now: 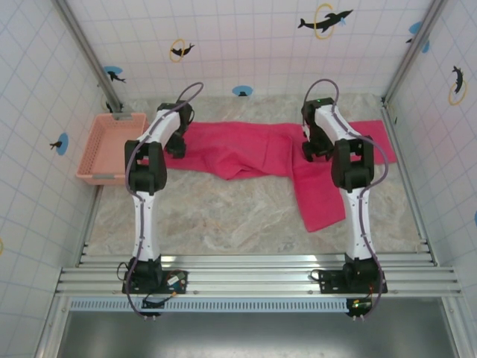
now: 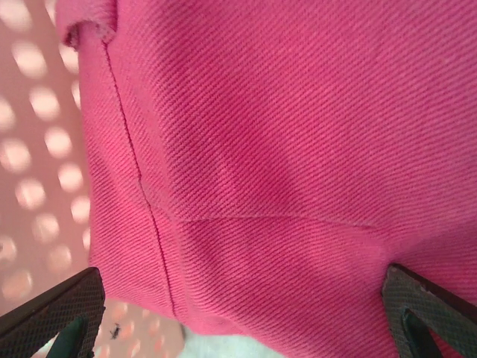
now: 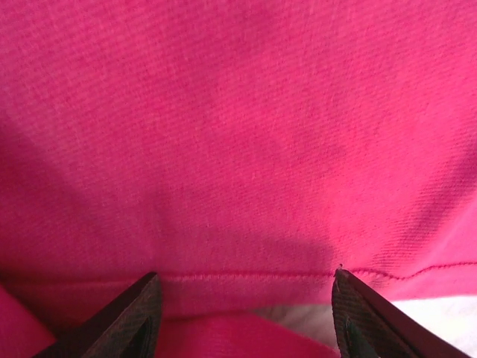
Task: Roll up the long pants
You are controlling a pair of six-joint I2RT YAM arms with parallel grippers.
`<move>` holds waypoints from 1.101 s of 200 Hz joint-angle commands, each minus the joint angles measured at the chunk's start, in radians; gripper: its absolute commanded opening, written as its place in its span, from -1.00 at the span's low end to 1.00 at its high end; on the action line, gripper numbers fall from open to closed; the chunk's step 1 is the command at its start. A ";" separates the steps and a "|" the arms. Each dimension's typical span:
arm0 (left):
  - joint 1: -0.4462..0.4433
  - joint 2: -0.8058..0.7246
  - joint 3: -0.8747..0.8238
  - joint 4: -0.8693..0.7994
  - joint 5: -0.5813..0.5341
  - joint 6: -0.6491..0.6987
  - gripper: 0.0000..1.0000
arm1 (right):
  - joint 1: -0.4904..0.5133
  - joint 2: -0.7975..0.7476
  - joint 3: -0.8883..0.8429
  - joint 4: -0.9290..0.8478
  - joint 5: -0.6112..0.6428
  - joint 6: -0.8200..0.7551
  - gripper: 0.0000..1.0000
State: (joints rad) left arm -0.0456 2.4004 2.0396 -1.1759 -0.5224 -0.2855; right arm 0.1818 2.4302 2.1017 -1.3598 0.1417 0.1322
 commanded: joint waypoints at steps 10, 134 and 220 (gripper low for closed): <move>0.009 -0.160 -0.186 -0.046 -0.041 0.038 0.95 | -0.004 -0.231 -0.135 -0.027 0.029 -0.020 0.31; 0.006 -0.089 0.026 -0.053 -0.047 0.123 0.95 | 0.293 -0.777 -0.741 0.033 -0.147 0.058 0.33; 0.007 -0.088 0.017 -0.051 -0.035 0.128 0.95 | 0.425 -0.708 -0.953 0.125 -0.139 0.119 0.20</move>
State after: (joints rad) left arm -0.0437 2.3043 2.0449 -1.2034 -0.5587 -0.1791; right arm 0.5964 1.6905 1.1778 -1.2564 -0.0185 0.2241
